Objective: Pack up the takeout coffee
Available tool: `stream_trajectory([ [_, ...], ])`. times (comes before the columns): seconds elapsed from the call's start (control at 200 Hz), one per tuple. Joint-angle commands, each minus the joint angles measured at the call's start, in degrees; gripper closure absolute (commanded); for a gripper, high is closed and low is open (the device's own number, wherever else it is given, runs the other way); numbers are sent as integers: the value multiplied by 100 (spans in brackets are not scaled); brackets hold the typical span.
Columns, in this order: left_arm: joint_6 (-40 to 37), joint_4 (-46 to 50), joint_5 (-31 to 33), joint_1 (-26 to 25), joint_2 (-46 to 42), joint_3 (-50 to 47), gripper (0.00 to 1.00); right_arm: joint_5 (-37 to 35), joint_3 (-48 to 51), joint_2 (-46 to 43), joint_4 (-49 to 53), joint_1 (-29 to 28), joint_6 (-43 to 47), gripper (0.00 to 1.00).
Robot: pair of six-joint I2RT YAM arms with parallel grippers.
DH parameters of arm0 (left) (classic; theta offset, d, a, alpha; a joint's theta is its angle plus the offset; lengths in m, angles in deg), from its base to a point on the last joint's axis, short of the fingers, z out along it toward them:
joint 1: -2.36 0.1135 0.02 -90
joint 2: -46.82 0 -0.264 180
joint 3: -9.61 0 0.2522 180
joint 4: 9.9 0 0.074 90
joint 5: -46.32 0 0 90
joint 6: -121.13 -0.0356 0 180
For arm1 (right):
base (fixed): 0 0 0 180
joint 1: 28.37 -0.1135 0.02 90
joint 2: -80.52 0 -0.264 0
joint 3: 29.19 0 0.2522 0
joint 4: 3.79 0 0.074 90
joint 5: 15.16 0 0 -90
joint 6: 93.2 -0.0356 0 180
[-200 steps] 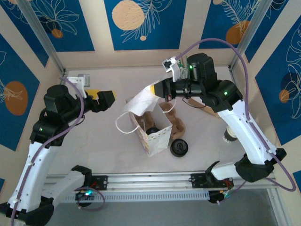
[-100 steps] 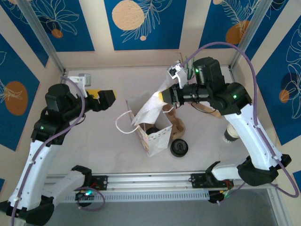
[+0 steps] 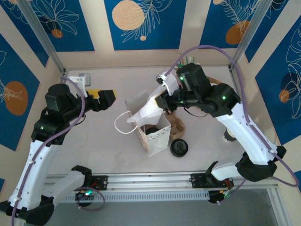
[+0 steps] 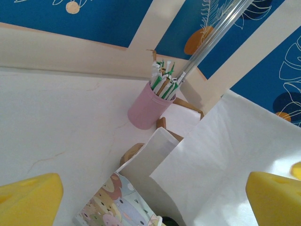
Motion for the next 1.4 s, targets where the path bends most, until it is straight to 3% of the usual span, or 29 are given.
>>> stream_trajectory([
  [0.0, 38, -195, -89, -23, -19, -24, 0, -1021, -289, 262, 272, -310, 261, 100],
  [0.12, 33, -195, -88, -22, -19, -24, 0, -1495, -449, 538, 413, -508, 309, 100],
  [0.34, 6, -194, -80, -21, -21, -33, 0, -1646, -449, 780, 336, -824, 352, 100],
  [0.735, -29, -197, -56, -21, 12, -41, 0, -797, -385, 1130, -81, -1506, 791, 100],
  [1.125, -11, -291, -80, -27, 51, -88, 0, 146, 750, 835, -887, -690, 623, 100],
  [1.395, 14, -351, -81, -21, 67, -159, 0, -86, 1140, 740, -1278, -481, 386, 100],
])
